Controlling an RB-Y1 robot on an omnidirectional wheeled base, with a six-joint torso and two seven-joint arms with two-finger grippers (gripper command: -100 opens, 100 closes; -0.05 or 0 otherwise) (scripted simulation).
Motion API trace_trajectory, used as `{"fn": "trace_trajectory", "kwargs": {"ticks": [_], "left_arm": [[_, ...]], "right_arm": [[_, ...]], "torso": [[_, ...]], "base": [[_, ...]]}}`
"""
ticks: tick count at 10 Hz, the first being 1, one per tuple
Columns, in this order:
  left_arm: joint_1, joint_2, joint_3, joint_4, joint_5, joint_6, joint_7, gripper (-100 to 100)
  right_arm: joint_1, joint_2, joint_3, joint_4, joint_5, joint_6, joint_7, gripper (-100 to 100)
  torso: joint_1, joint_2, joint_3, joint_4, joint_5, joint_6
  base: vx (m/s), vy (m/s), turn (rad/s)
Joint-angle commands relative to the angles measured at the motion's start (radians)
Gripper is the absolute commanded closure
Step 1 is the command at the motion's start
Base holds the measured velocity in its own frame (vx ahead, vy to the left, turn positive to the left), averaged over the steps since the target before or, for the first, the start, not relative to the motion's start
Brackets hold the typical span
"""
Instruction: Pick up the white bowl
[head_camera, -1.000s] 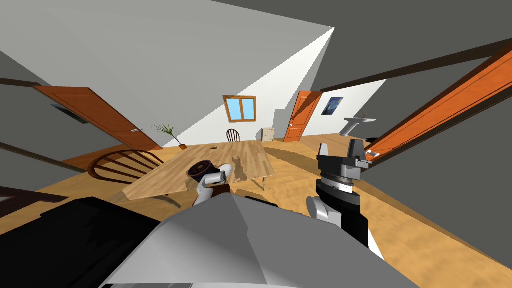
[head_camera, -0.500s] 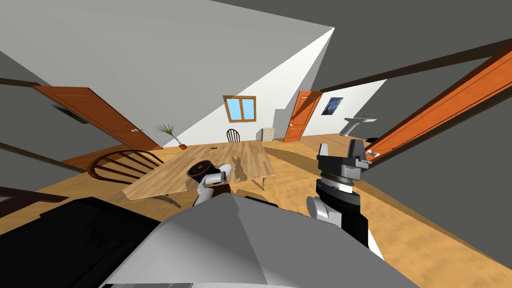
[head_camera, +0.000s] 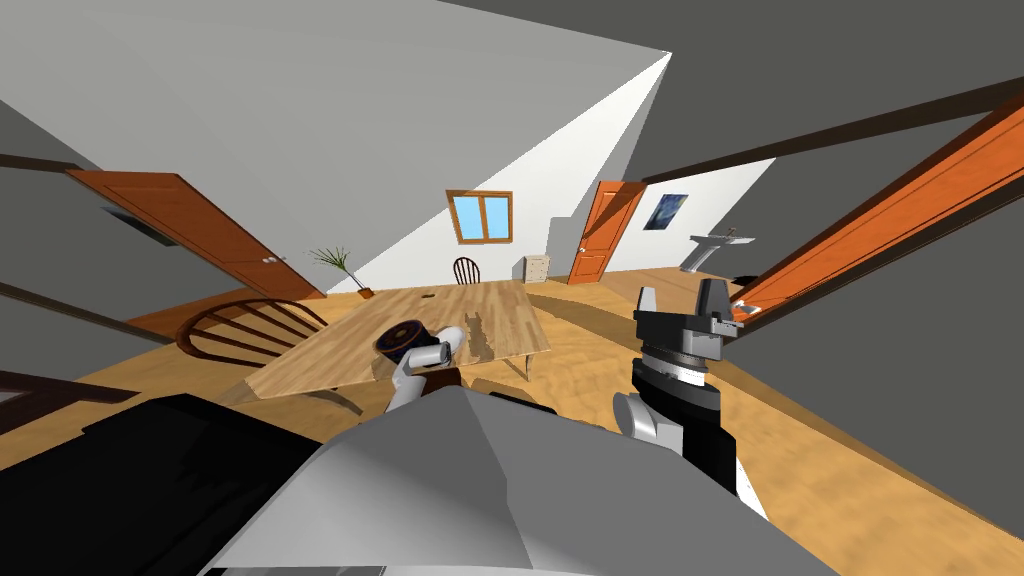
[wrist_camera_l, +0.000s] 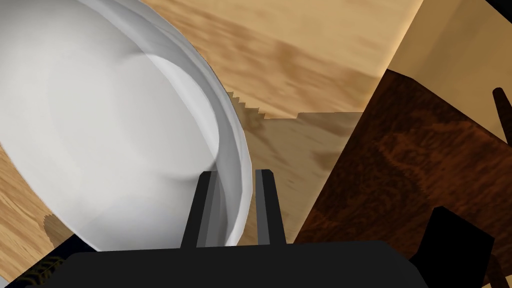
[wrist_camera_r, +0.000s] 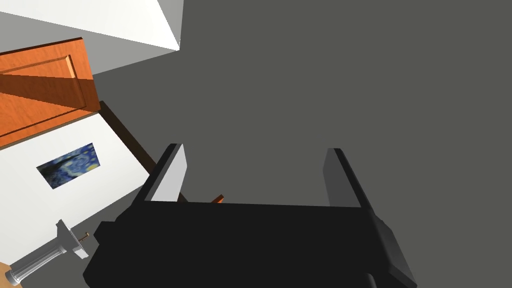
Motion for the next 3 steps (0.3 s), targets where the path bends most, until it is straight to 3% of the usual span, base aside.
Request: {"fn": "trace_trajectory", "kwargs": {"ticks": [1,2,3], "left_arm": [[0.005,-0.001,0.002,-0.028,0.000,0.024,0.003,100],[0.005,0.000,0.002,-0.020,0.002,0.016,0.000,100],[0.006,0.000,0.002,-0.023,0.002,0.019,0.000,0]], "right_arm": [[0.000,0.000,0.000,0.000,0.000,0.000,0.000,0],[0.000,0.000,0.000,0.000,0.000,0.000,0.000,0],[0.000,0.000,0.000,0.000,0.000,0.000,0.000,0]], "torso": [[0.000,0.000,0.000,0.000,0.000,0.000],[0.000,0.000,0.000,0.000,0.000,0.000],[0.000,0.000,0.000,0.000,0.000,0.000]], "base": [[-0.004,-0.003,0.014],[0.000,0.000,0.000],[0.000,0.000,0.000]]}}
